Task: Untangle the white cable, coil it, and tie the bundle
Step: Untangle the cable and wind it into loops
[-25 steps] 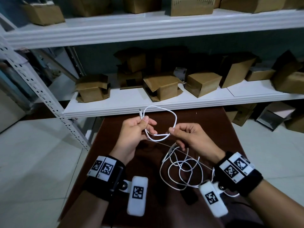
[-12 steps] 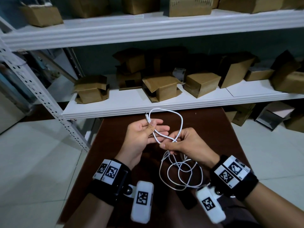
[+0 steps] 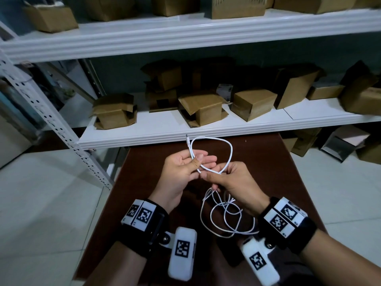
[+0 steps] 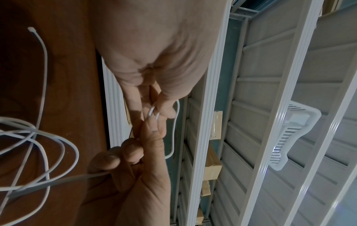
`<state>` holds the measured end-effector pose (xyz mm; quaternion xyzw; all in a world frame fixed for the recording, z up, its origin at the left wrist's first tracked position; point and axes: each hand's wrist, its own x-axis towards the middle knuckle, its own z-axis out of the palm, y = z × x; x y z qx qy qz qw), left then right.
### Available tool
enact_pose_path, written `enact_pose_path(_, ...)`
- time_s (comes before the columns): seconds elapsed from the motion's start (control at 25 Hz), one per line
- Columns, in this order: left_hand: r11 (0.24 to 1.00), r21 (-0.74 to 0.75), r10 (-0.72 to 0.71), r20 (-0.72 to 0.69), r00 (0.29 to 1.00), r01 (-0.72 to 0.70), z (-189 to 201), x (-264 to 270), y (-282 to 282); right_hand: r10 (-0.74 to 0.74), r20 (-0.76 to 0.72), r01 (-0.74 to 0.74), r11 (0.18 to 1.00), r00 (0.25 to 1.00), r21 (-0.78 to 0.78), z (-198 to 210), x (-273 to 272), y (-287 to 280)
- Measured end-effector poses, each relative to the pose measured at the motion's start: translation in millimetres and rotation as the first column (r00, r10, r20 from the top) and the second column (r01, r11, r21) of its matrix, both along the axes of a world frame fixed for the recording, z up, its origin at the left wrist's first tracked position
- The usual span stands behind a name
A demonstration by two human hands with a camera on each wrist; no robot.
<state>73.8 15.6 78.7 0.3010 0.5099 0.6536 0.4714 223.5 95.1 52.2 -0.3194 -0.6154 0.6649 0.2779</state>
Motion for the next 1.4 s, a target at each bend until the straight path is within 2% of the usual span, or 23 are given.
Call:
enact_pose_path(0.2,1.000,-0.008,0.013,0.010,1.000,-0.013,-1.0,1.8,-0.1,-0.055,-0.049,0.054,0.998,0.997,-0.031,0.2,-2.2,-5.5)
enact_pose_path(0.4,0.999,-0.026,0.044,-0.030,0.999,-0.045,1.1,-2.5,-1.7,-0.026,-0.064,0.022,0.998,0.998,-0.066,6.6,-4.2,-2.7)
enact_pose_path(0.52,0.998,-0.022,0.059,-0.026,0.998,-0.060,-2.5,-4.7,-0.4,-0.005,-0.059,0.002,0.999,0.998,-0.035,9.2,-4.7,-2.8)
enact_pose_path(0.64,0.995,0.041,0.081,0.179,0.980,-0.090,-1.9,-0.6,3.2,-0.003,-0.093,-0.006,0.995,0.996,-0.097,8.4,-6.7,-3.3)
enact_pose_path(0.76,0.984,0.128,0.052,0.475,0.879,-0.128,5.5,-0.8,4.1,0.018,-0.135,-0.039,0.986,0.991,-0.159,9.9,-8.3,-2.9)
enact_pose_path(0.84,0.978,0.160,0.025,0.539,0.842,-0.131,8.9,-4.4,3.2,0.028,-0.116,-0.044,0.990,0.993,-0.136,13.3,-9.0,-3.6)
enact_pose_path(1.04,0.989,0.139,-0.033,0.528,0.848,-0.047,10.0,-11.3,1.3,-0.015,0.007,0.016,0.999,1.000,-0.051,20.1,-6.6,2.4)
enact_pose_path(1.16,0.996,0.082,-0.021,0.471,0.882,-0.020,10.4,-16.1,0.9,-0.006,0.043,0.006,1.000,0.999,-0.014,22.9,-1.9,4.5)
enact_pose_path(1.28,0.999,-0.010,0.034,0.294,0.955,-0.033,10.8,-15.9,1.6,0.065,0.088,-0.063,0.998,0.994,-0.026,23.4,1.9,4.6)
enact_pose_path(1.4,0.991,-0.102,0.085,0.003,0.996,-0.084,11.6,-16.8,1.6,0.177,0.177,-0.174,0.984,0.968,-0.037,22.6,6.3,11.1)
